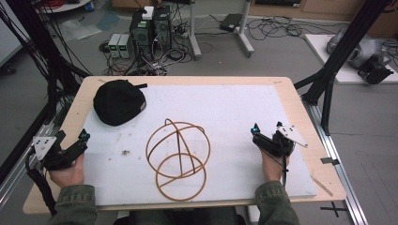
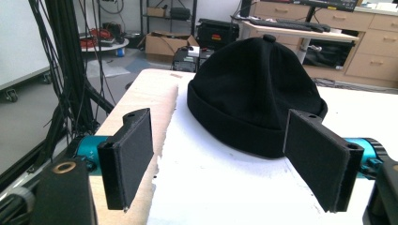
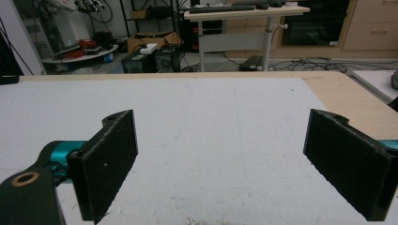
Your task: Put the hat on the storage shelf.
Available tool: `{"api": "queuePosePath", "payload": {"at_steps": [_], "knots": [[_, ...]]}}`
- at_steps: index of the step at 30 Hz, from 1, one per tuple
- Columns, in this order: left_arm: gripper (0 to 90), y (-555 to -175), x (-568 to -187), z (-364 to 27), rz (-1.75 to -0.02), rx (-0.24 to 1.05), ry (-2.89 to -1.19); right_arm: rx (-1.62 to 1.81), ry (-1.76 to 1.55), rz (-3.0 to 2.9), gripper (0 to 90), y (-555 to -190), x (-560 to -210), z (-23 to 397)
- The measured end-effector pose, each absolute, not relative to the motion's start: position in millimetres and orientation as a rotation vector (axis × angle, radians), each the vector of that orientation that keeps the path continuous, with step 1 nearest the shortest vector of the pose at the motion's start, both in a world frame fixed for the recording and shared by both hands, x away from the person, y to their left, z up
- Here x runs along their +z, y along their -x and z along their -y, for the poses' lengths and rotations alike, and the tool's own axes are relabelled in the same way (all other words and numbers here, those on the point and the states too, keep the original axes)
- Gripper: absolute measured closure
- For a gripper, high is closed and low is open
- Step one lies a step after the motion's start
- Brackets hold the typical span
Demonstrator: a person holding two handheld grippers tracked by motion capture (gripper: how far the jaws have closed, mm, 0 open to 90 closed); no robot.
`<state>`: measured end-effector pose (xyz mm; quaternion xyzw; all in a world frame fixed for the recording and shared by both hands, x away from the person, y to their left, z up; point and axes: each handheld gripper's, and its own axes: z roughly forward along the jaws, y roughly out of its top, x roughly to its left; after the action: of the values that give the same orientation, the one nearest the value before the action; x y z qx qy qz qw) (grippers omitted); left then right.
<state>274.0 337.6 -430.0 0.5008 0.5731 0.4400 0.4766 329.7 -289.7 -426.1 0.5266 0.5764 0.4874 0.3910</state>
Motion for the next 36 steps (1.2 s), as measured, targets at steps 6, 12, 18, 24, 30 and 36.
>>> {"api": "queuePosePath", "payload": {"at_steps": [6, 12, 18, 24, 30, 36], "knots": [[23.0, -271, -429, -341, -1.399, 1.084, -1.203, 1.234, -1.339, -1.451, 9.3, -330, -426, 290], [20.3, -269, -428, -341, -1.375, 1.087, -1.178, 1.235, -1.338, -1.456, 9.3, -330, -426, 290], [19.9, -269, -427, -340, -1.362, 1.093, -1.185, 1.238, -1.343, -1.461, 9.3, -330, -426, 289], [20.0, -270, -428, -340, -1.363, 1.09, -1.193, 1.234, -1.337, -1.46, 9.3, -330, -427, 289], [20.5, -274, -423, -343, -1.342, 1.066, -1.198, 1.244, -1.35, -1.459, 9.3, -330, -426, 289], [20.6, -282, -405, -341, -1.285, 1.024, -1.203, 1.241, -1.357, -1.448, 9.3, -330, -426, 291]]}}
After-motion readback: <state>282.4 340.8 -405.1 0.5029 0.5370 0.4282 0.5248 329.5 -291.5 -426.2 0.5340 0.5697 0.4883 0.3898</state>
